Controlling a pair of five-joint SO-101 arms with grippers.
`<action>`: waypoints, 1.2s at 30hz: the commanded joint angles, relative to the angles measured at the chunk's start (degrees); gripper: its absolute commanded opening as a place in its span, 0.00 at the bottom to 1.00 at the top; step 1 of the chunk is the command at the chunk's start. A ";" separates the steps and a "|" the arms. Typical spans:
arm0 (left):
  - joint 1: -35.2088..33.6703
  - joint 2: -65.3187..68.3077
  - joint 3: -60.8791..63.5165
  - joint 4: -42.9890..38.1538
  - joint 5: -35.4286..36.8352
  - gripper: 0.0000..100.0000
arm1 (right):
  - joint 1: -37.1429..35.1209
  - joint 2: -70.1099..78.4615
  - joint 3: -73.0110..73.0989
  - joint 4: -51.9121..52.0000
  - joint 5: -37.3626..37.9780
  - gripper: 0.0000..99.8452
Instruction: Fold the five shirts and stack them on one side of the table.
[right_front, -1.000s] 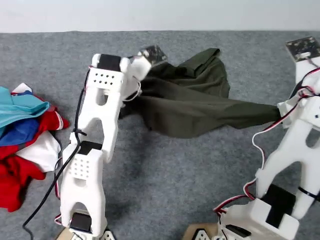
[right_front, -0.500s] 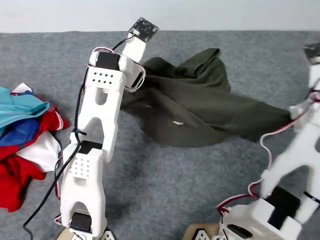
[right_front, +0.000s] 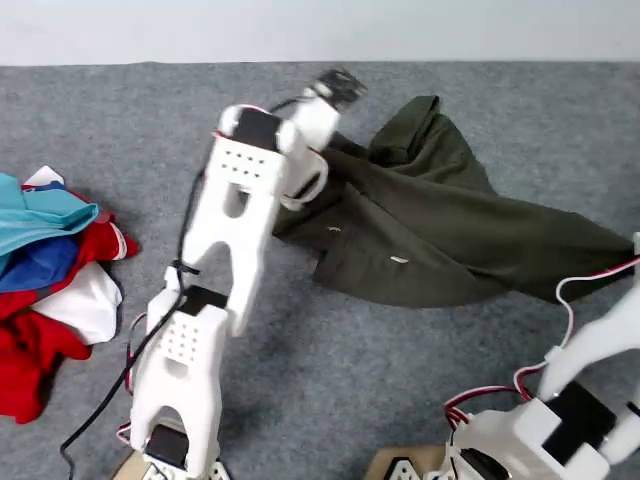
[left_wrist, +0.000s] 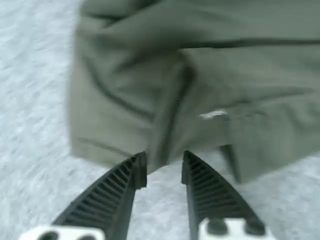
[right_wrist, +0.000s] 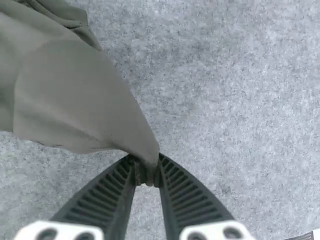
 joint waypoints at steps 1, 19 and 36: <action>3.78 1.23 -0.13 -0.44 -0.97 0.15 | -1.80 -2.86 -3.25 1.45 0.35 0.01; 8.09 13.54 -0.48 -8.44 -3.69 0.19 | -3.12 -2.95 -3.25 3.91 0.00 0.01; 5.19 12.66 -23.78 3.78 -3.43 0.00 | -3.03 -3.38 -3.25 3.91 0.44 0.01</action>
